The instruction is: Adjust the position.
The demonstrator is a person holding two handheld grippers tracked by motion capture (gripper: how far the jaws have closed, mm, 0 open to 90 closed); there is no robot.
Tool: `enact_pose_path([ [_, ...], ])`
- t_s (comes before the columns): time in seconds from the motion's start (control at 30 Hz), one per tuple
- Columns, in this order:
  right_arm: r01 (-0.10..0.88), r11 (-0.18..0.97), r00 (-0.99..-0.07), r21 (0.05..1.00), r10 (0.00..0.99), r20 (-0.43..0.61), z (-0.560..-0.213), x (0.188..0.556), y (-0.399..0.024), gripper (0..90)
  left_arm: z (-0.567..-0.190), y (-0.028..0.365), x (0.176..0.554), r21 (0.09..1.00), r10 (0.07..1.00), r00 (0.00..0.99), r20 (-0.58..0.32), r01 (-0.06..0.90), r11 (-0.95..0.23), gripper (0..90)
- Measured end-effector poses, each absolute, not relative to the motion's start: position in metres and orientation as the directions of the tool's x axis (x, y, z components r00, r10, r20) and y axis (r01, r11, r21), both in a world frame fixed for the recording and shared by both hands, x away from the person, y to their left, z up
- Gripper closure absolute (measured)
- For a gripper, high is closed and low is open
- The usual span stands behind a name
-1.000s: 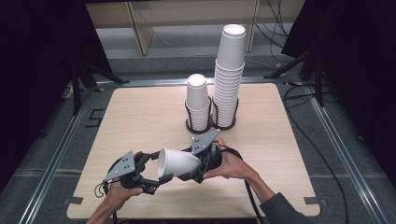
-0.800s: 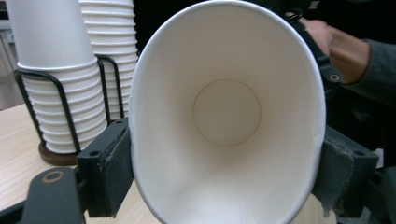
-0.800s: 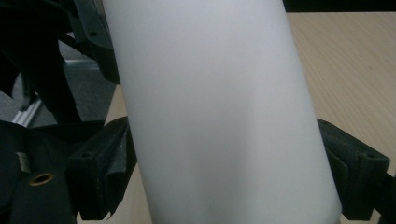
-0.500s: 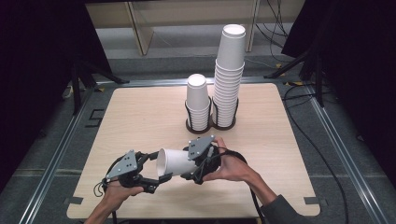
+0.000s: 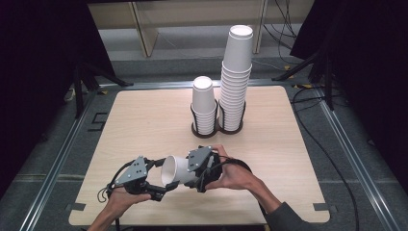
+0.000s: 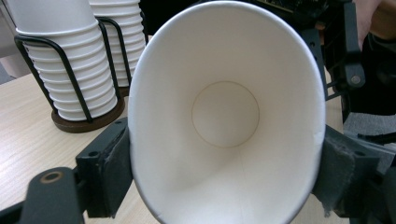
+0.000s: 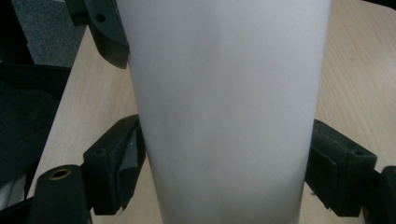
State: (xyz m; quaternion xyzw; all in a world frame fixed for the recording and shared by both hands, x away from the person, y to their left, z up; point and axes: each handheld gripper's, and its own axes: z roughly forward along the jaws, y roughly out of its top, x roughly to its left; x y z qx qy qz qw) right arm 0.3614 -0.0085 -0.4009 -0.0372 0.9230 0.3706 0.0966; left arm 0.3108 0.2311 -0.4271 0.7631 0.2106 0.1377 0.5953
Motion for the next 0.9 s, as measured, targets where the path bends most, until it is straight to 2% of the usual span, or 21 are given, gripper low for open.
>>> enact_pose_path([
  [0.1, -0.132, 0.683, -0.983, 0.718, 0.002, -0.183, -0.401, 0.362, -0.01, 23.2, -0.428, 0.233, 0.312, 0.978, 0.495, 0.864, -0.085, 0.169, -0.126, 9.9],
  [0.17, -0.101, 0.639, -0.989, 0.762, 0.016, -0.145, -0.401, 0.365, -0.012, 23.5, -0.432, 0.233, 0.313, 0.985, 0.502, 0.856, -0.121, 0.166, -0.045, 7.0],
  [0.27, -0.052, 0.567, -0.995, 0.822, 0.038, -0.089, -0.404, 0.367, -0.013, 23.7, -0.434, 0.234, 0.315, 0.98, 0.532, 0.83, -0.171, 0.201, 0.002, 0.0],
  [0.37, -0.021, 0.52, -0.997, 0.854, 0.057, -0.059, -0.405, 0.37, -0.012, 23.7, -0.435, 0.234, 0.315, 0.98, 0.544, 0.82, -0.178, 0.196, 0.026, 0.9],
  [0.47, -0.025, 0.506, -0.995, 0.862, 0.07, -0.07, -0.407, 0.372, -0.011, 23.6, -0.434, 0.234, 0.314, 0.981, 0.541, 0.821, -0.183, 0.186, 0.051, 6.8],
  [0.77, 0.057, 0.47, -0.995, 0.881, 0.097, 0.013, -0.411, 0.369, -0.008, 23.4, -0.433, 0.233, 0.314, 0.98, 0.546, 0.814, -0.197, 0.175, 0.093, 7.2],
  [0.9, 0.025, 0.466, -0.997, 0.885, 0.078, -0.013, -0.414, 0.37, -0.003, 23.4, -0.433, 0.233, 0.313, 0.98, 0.542, 0.817, -0.199, 0.173, 0.098, 7.4],
])
